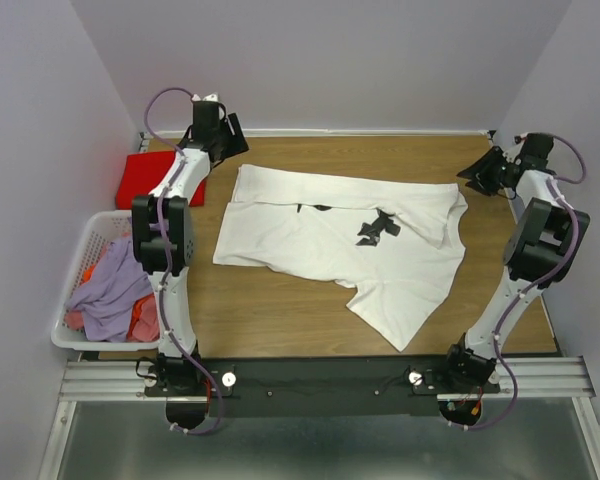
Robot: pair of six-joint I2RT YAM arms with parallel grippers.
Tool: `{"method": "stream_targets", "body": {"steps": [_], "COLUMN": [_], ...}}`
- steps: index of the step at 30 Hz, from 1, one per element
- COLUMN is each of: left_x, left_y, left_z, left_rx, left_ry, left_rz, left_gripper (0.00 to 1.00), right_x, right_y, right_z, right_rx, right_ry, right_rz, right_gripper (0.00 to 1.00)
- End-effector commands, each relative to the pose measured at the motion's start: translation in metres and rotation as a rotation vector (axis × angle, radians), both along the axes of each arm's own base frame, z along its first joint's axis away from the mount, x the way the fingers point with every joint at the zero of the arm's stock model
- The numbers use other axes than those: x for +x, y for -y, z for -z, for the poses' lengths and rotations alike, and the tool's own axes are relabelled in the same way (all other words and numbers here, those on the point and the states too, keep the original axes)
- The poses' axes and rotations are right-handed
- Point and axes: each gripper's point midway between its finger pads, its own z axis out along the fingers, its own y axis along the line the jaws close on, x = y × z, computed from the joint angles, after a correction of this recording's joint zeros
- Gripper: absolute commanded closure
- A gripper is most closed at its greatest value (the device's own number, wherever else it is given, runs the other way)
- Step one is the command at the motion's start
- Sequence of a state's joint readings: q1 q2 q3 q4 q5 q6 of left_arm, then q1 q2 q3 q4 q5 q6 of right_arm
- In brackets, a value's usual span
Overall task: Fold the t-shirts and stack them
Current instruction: Fold the tshirt
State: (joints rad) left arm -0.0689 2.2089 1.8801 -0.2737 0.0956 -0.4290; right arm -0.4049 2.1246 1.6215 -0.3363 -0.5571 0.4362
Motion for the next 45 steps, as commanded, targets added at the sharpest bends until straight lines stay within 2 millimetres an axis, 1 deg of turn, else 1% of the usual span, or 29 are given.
{"method": "stream_targets", "body": {"steps": [1,3,4,5,6,7,8,11,13,16,18,19,21,22,23,25,26,27,28,29,30,31,32,34,35,37,40,43,45], "left_x": [-0.029,-0.041,-0.052,-0.057,-0.062,-0.067,-0.069,-0.07,-0.07,-0.071,-0.075,-0.077,-0.083,-0.085,-0.09,-0.094,-0.1,-0.105,-0.108,-0.117,-0.122,-0.126,-0.136,-0.146,-0.155,-0.162,-0.174,-0.178,-0.178], "left_y": [0.027,0.031,0.036,0.045,0.048,0.051,0.054,0.057,0.058,0.057,0.055,0.056,0.054,0.053,0.051,0.05,0.046,0.049,0.049,0.045,0.05,0.052,0.052,0.057,0.058,0.061,0.067,0.068,0.07], "left_z": [-0.036,-0.028,-0.016,-0.01,-0.001,0.014,0.022,0.042,0.057,0.069,0.072,0.067,0.069,0.062,0.065,0.053,0.056,0.054,0.044,0.049,0.048,0.037,0.044,0.035,0.042,0.04,0.051,0.056,0.056], "left_rx": [0.076,0.106,0.113,0.114,0.116,0.117,0.114,0.121,0.132,0.142,0.144,0.137,0.141,0.14,0.148,0.16,0.182,0.196,0.203,0.225,0.237,0.235,0.241,0.23,0.231,0.229,0.253,0.277,0.293], "left_ry": [0.06,0.04,0.013,0.001,-0.018,-0.05,-0.069,-0.106,-0.137,-0.174,-0.191,-0.185,-0.19,-0.181,-0.189,-0.167,-0.176,-0.172,-0.152,-0.165,-0.154,-0.126,-0.133,-0.101,-0.109,-0.098,-0.112,-0.111,-0.101], "left_rz": [0.027,0.021,0.035,0.055,0.065,0.076,0.084,0.093,0.096,0.094,0.091,0.088,0.082,0.078,0.071,0.066,0.054,0.055,0.05,0.039,0.051,0.051,0.052,0.061,0.067,0.076,0.094,0.099,0.105], "left_gripper": [0.26,0.28,0.3,0.33,0.35,0.37,0.4,0.43,0.43,0.43,0.43,0.43,0.43,0.43,0.42,0.39,0.38,0.37,0.36,0.35,0.34,0.34,0.34,0.33,0.33,0.33,0.33,0.33,0.33], "right_x": [-0.015,-0.026,-0.031,-0.041,-0.045,-0.05,-0.057,-0.068,-0.077,-0.082,-0.083,-0.083,-0.086,-0.086,-0.089,-0.092,-0.095,-0.097,-0.097,-0.098,-0.099,-0.098,-0.1,-0.098,-0.097,-0.095,-0.093,-0.092,-0.092], "right_y": [-0.029,-0.041,-0.047,-0.065,-0.073,-0.087,-0.096,-0.12,-0.127,-0.129,-0.131,-0.13,-0.135,-0.131,-0.141,-0.137,-0.149,-0.15,-0.141,-0.147,-0.144,-0.137,-0.14,-0.138,-0.14,-0.137,-0.132,-0.123,-0.123], "right_z": [-0.027,-0.023,-0.023,-0.02,-0.017,-0.013,-0.007,0.006,0.023,0.036,0.034,0.032,0.025,0.026,0.027,0.028,0.029,0.031,0.033,0.034,0.037,0.037,0.038,0.04,0.04,0.04,0.038,0.037,0.039], "right_rx": [-0.167,-0.189,-0.197,-0.194,-0.191,-0.18,-0.156,-0.102,-0.056,-0.041,-0.049,-0.073,-0.152,-0.21,-0.263,-0.396,-0.452,-0.495,-0.578,-0.631,-0.675,-0.743,-0.777,-0.826,-0.836,-0.867,-0.938,-0.985,-0.994], "right_ry": [0.023,-0.001,-0.007,-0.018,-0.025,-0.035,-0.052,-0.087,-0.135,-0.172,-0.161,-0.153,-0.139,-0.15,-0.151,-0.181,-0.178,-0.19,-0.209,-0.212,-0.226,-0.239,-0.247,-0.258,-0.257,-0.266,-0.275,-0.289,-0.296], "right_rz": [-0.035,-0.041,-0.046,-0.081,-0.097,-0.125,-0.142,-0.188,-0.197,-0.194,-0.215,-0.221,-0.257,-0.249,-0.296,-0.287,-0.326,-0.331,-0.301,-0.322,-0.32,-0.299,-0.313,-0.305,-0.31,-0.306,-0.297,-0.281,-0.293], "right_gripper": [0.48,0.48,0.48,0.48,0.48,0.48,0.48,0.49,0.49,0.53,0.54,0.54,0.51,0.5,0.49,0.46,0.44,0.42,0.41,0.4,0.39,0.39,0.39,0.39,0.39,0.39,0.39,0.39,0.39]}}
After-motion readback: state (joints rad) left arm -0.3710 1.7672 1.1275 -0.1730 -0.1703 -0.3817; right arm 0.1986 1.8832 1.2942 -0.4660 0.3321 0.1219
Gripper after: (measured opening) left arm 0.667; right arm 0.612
